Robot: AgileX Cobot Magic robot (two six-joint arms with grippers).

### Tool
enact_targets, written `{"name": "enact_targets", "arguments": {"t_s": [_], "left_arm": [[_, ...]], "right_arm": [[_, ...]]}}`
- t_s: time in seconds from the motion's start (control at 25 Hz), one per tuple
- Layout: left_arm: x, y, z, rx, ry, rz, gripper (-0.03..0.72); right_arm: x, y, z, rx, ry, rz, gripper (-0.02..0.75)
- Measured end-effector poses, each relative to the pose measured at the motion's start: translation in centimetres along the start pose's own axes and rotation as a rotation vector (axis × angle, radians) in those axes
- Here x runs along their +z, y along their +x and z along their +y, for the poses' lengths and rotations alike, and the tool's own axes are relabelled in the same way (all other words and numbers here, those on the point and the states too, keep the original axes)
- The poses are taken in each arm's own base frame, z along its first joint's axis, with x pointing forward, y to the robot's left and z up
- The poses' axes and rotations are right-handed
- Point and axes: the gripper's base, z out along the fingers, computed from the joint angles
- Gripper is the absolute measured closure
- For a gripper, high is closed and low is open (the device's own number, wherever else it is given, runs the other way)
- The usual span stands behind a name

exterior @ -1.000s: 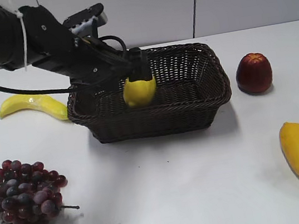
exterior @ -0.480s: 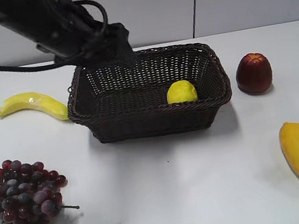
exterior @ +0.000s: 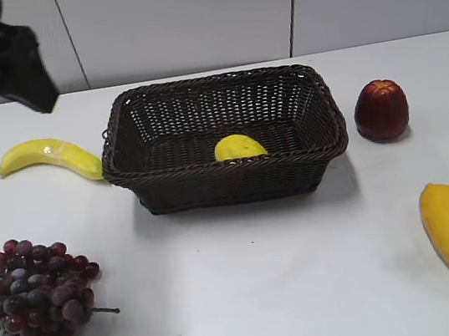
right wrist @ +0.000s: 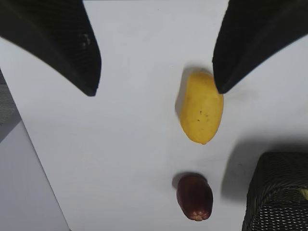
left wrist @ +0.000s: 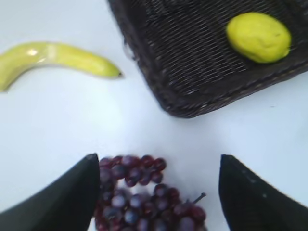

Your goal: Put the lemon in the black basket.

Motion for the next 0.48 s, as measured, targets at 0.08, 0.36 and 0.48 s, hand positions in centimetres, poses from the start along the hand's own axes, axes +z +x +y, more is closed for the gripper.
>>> {"name": "enact_targets", "arguments": {"t_s": [0.08,0.36,0.48], "left_arm": [[-0.1,1.2,2.5,-0.076,-0.043,0.032,0.111],[-2.3,7.3,8.2,-0.362,-0.134,0.039,0.12],[-3.9,10.0,7.6,-0.434,-0.13,-0.036,0.125]], "right_arm": [[0.0,0.0,0.0,0.0,0.0,0.0,0.148],[0.0,0.0,0.0,0.0,0.0,0.0,0.148],[0.0,0.0,0.0,0.0,0.0,0.0,0.148]]}}
